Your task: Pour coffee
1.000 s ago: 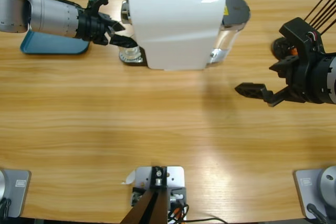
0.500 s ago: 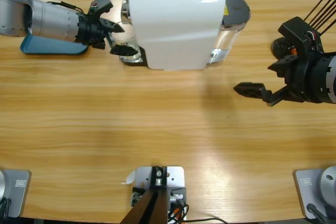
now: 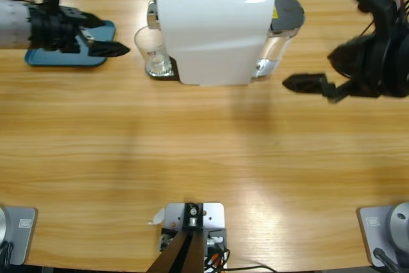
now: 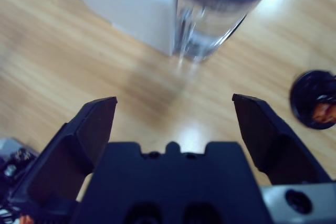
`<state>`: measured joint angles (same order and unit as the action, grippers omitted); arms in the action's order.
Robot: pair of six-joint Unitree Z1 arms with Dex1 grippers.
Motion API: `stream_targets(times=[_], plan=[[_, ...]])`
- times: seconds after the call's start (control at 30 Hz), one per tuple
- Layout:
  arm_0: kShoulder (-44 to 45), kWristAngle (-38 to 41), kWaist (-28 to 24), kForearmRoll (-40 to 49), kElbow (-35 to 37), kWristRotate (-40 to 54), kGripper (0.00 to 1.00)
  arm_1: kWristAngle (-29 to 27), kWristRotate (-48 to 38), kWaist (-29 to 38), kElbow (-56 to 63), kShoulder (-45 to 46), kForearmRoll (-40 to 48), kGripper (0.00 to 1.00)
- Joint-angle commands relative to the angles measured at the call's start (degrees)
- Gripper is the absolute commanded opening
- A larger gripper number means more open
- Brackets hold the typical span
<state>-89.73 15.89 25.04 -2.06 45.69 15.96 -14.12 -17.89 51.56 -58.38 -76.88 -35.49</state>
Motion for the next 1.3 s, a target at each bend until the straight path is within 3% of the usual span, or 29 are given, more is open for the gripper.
stream_targets(times=[0.03, 0.07, 0.1, 0.27, 0.4, 0.57, 0.73, 1.0, 1.3], plan=[[12.8, -8.7, 6.9, 18.4, -4.3, -16.8, 1.0, 11.0, 12.6, -13.5, -11.9, -3.9, -3.2, 0.482], [14.1, -9.0, 7.5, 20.1, -4.6, -17.9, 1.0, 13.4, 13.5, -14.7, -13.6, -4.3, -3.2, 0.114], [15.5, -9.6, 8.3, 21.5, -5.2, -18.5, 0.999, 14.2, 13.6, -15.4, -15.2, -4.8, -3.2, 0.0], [21.3, -12.2, 10.4, 27.1, -5.8, -20.2, 0.996, 16.5, 12.6, -16.8, -27.7, -11.1, -14.9, 0.0], [23.3, -13.2, 10.4, 28.6, -5.1, -24.8, 1.0, 8.5, 9.2, -16.7, -40.5, -17.7, -27.7, 0.0], [19.6, -16.5, 10.4, 38.1, 1.2, -30.9, 1.0, 8.4, 9.3, -15.6, -57.1, -27.8, -39.4, 0.0], [16.5, -16.3, 10.6, 37.3, 1.1, -31.1, 1.0, 11.6, 8.3, -14.7, -66.9, -33.1, -41.0, 0.0], [13.4, -15.6, 10.6, 35.3, -0.2, -32.8, 1.0, 16.5, 7.9, -16.6, -68.9, -38.3, -40.7, 0.0], [13.1, -15.7, 10.6, 34.9, -0.4, -32.7, 1.0, 12.6, 8.1, -13.6, -69.0, -38.9, -42.0, 0.0]])
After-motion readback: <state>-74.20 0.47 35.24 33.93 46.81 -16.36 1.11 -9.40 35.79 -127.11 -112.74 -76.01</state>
